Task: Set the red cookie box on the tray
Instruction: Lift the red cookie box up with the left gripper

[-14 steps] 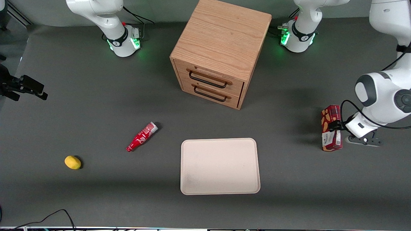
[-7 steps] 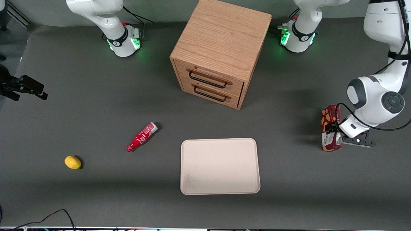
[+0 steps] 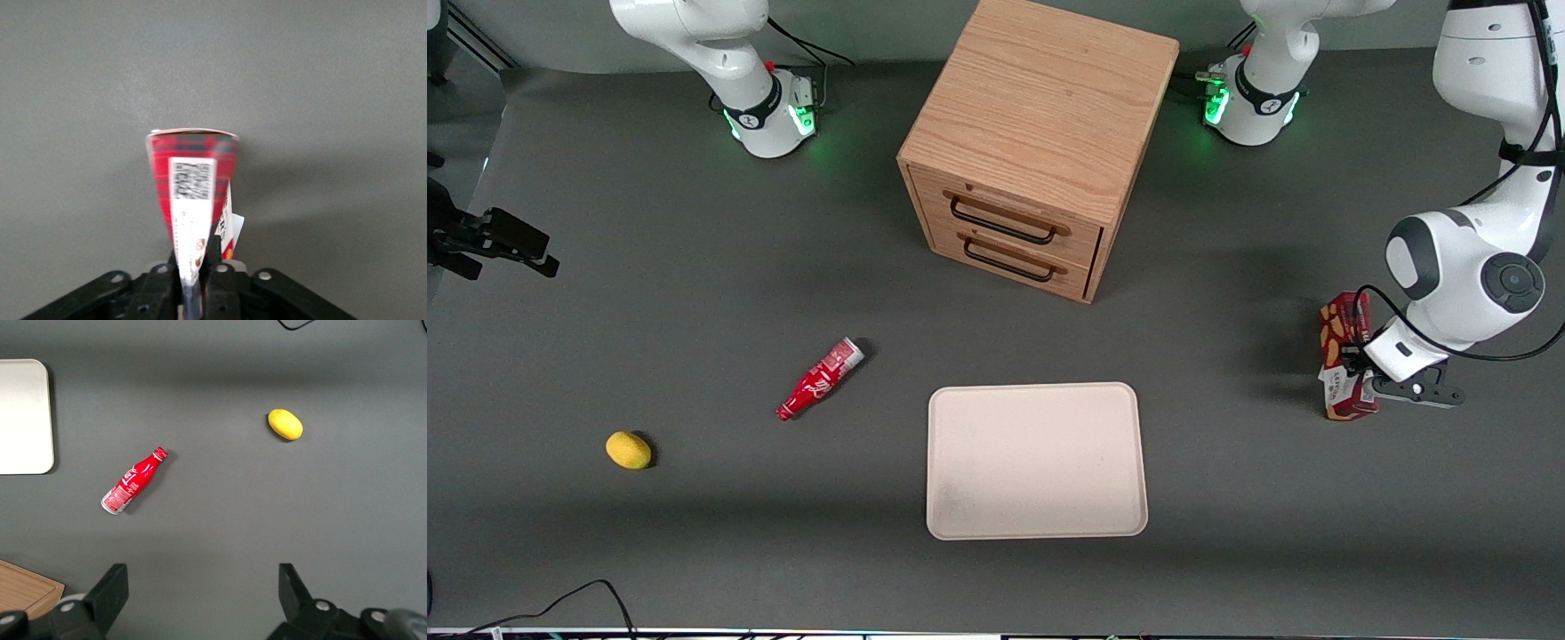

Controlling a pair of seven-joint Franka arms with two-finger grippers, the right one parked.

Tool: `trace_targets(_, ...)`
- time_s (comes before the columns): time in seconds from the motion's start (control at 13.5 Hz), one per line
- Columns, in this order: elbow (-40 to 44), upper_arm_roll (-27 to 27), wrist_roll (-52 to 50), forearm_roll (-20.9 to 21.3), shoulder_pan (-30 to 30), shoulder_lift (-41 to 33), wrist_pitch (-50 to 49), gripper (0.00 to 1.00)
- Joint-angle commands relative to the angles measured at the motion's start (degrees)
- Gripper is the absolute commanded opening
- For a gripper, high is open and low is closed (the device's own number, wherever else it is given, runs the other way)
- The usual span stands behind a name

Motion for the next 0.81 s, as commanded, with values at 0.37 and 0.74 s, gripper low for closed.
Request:
trace_targets(0.37, 23.29, 0.21, 0.85, -0.7, 0.11, -7.43, -40.73, 0.0)
trace_targets(0.74, 42.57, 0.3, -0.03, -0.88, -0.07, -6.82, -62.13, 0.0)
